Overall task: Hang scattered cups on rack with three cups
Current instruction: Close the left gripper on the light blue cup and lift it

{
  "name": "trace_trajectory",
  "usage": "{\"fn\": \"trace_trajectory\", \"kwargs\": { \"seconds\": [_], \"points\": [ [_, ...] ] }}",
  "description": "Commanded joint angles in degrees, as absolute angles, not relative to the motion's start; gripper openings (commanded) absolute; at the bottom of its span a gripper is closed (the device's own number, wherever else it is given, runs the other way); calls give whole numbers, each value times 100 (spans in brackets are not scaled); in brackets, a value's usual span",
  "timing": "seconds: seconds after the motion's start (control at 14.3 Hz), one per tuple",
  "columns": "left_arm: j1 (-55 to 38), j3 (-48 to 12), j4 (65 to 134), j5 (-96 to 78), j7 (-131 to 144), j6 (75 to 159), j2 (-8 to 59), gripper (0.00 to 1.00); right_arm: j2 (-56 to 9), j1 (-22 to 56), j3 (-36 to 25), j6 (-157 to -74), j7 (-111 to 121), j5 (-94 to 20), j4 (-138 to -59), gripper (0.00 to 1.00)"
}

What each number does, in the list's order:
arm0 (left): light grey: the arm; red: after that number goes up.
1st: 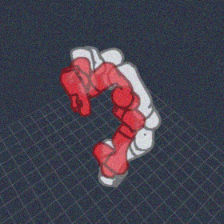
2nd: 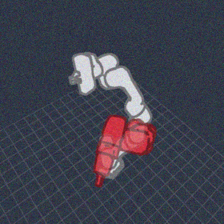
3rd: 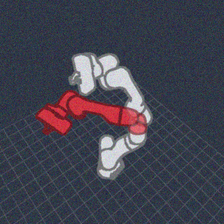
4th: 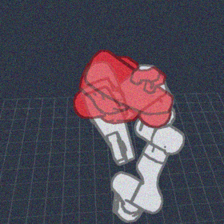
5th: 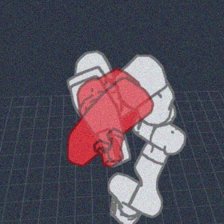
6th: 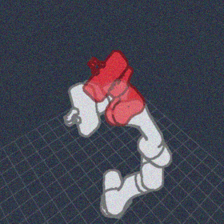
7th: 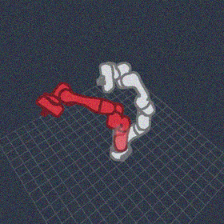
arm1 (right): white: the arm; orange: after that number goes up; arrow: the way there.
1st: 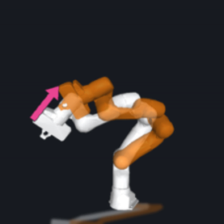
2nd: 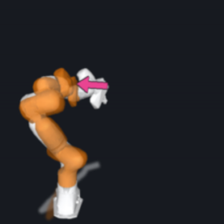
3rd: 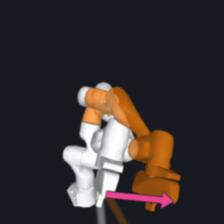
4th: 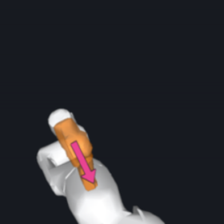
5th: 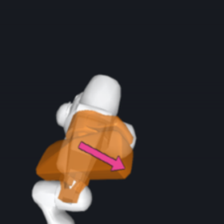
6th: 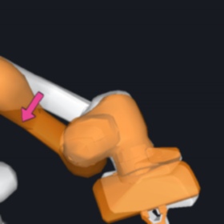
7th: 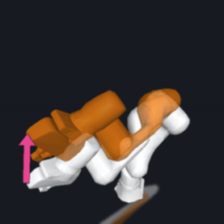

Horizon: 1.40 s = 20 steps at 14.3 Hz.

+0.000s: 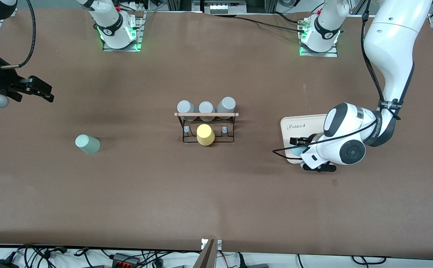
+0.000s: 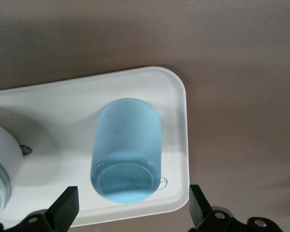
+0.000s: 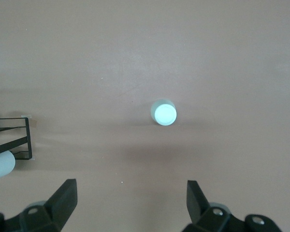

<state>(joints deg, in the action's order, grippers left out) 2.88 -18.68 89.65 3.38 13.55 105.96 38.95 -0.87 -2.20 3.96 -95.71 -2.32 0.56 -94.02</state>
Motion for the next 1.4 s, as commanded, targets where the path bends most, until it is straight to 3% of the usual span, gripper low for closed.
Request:
{"fn": "trace_trajectory", "kwargs": {
  "seconds": [0.0,0.49,0.63,0.7,0.91,1.12,1.33],
  "points": [
    [255,-1863,9044,466,1309,10748,3920,100,-132,-185,457,-9457,-334,368,-9264,100],
    [211,-1828,9114,817,1310,11127,4034,100,-123,-220,422,-9527,-352,71,-9343,100],
    [220,-1828,9114,817,1292,11127,4034,80,-123,-211,413,-9527,-352,70,-9343,100],
    [228,-1828,9114,817,1283,11118,4034,59,-123,-202,413,-9527,-352,70,-9351,100],
    [220,-1837,9106,817,1231,11083,4017,20,-123,-202,413,-9545,-352,88,-9351,100],
    [202,-1907,8931,826,1187,10830,3868,1,-123,-202,413,-9571,-343,123,-9343,100],
    [-218,-2039,8002,739,1221,9786,3832,1,-132,-167,422,-9589,-343,123,-9343,100]
  ]
}}
